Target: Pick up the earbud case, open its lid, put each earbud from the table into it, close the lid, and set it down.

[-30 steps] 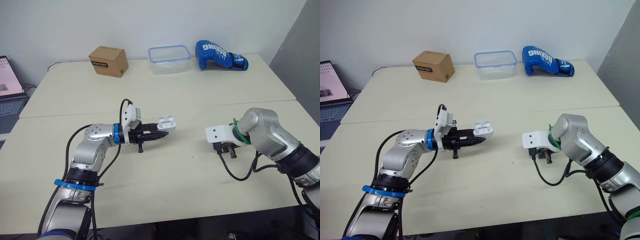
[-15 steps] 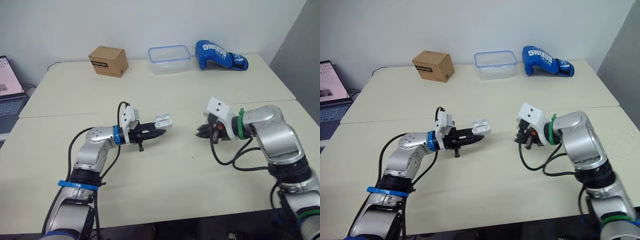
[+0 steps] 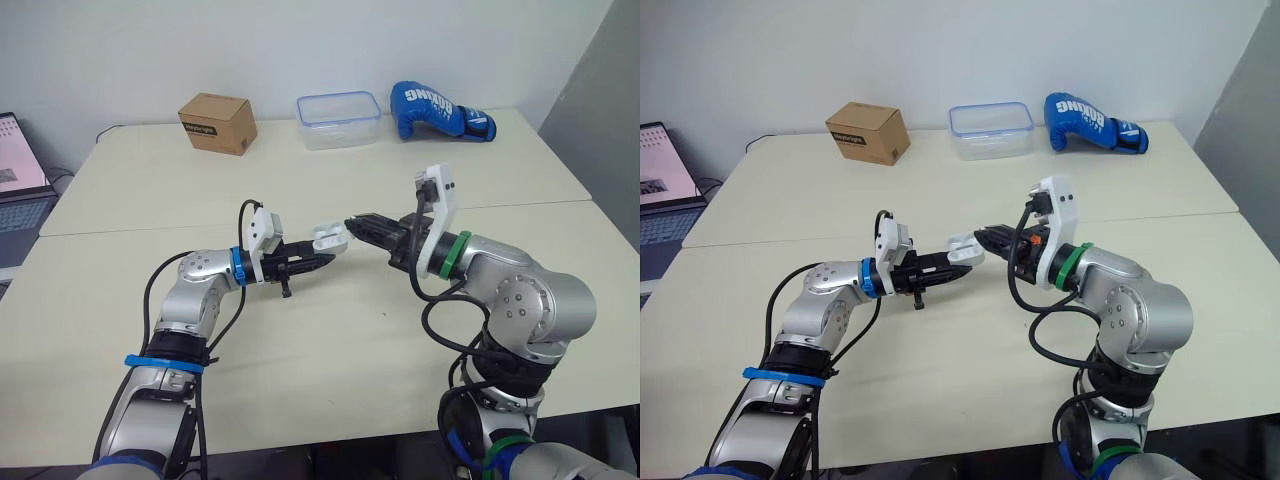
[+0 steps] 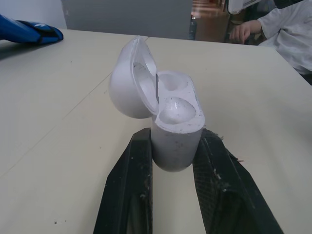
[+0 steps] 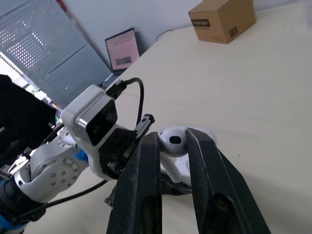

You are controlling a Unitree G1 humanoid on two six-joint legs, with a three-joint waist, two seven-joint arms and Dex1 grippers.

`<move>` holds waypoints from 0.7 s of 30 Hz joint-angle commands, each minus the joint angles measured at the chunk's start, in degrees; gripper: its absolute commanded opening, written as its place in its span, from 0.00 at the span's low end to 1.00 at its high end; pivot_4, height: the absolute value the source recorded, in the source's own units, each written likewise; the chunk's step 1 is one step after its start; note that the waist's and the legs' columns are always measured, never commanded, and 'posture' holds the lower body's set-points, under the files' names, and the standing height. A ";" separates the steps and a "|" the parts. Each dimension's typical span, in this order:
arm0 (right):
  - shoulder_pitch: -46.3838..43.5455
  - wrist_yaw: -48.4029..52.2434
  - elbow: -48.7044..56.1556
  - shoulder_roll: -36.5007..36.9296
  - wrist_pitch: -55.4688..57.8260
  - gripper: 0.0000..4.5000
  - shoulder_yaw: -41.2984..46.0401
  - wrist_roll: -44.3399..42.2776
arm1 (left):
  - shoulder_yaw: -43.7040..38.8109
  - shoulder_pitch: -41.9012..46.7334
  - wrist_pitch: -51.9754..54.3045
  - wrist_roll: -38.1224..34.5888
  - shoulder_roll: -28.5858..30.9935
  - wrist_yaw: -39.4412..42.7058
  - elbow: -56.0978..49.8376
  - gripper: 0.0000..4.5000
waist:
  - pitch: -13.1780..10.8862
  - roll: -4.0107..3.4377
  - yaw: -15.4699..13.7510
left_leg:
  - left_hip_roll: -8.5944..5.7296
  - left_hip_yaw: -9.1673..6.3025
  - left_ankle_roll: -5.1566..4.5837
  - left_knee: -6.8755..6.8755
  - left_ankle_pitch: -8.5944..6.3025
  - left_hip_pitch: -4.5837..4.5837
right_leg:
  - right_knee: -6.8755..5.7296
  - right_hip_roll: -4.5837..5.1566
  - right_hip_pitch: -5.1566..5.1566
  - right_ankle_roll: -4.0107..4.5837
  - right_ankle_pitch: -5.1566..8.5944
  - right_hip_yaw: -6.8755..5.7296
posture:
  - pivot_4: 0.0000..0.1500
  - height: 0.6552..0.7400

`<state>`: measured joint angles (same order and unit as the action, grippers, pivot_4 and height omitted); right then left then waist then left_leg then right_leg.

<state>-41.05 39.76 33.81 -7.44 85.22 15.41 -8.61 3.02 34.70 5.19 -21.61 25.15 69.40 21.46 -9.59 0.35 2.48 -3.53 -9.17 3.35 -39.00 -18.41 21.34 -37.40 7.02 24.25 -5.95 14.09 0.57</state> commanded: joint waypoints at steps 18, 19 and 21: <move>12.04 -14.09 -6.93 -0.14 -35.11 0.08 -18.59 -6.84 | -1.67 4.83 5.17 -1.69 -0.22 0.70 0.34 0.17 | 0.01 0.01 0.81 | 0.03 0.16 0.00 0.06 0.00 -0.31 | -0.31 0.00 0.06 0.00 0.01 0.24 | 1.00 0.89; 12.17 -14.40 -7.34 0.05 -36.05 0.08 -19.06 -6.98 | -1.72 4.89 5.28 -1.73 -0.14 0.77 0.36 0.17 | 0.01 0.01 0.81 | 0.03 0.15 -0.01 0.07 0.00 -0.31 | -0.31 -0.01 0.06 0.00 0.01 0.24 | 1.00 0.89; 12.40 -14.95 -8.52 0.31 -38.41 0.08 -19.95 -6.88 | -1.75 5.02 5.60 -1.78 0.02 0.85 0.30 0.17 | 0.01 0.01 0.81 | 0.03 0.15 -0.01 0.07 0.00 -0.31 | -0.31 -0.01 0.06 0.00 0.01 0.24 | 1.00 0.89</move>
<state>-28.43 25.36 24.86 -7.05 49.68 -3.62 -14.68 2.94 38.40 10.85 -22.49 24.61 69.69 22.67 -9.58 0.36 3.28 -3.50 -9.01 3.34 -38.94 -18.41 21.03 -37.70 7.01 24.31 -5.95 14.10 0.82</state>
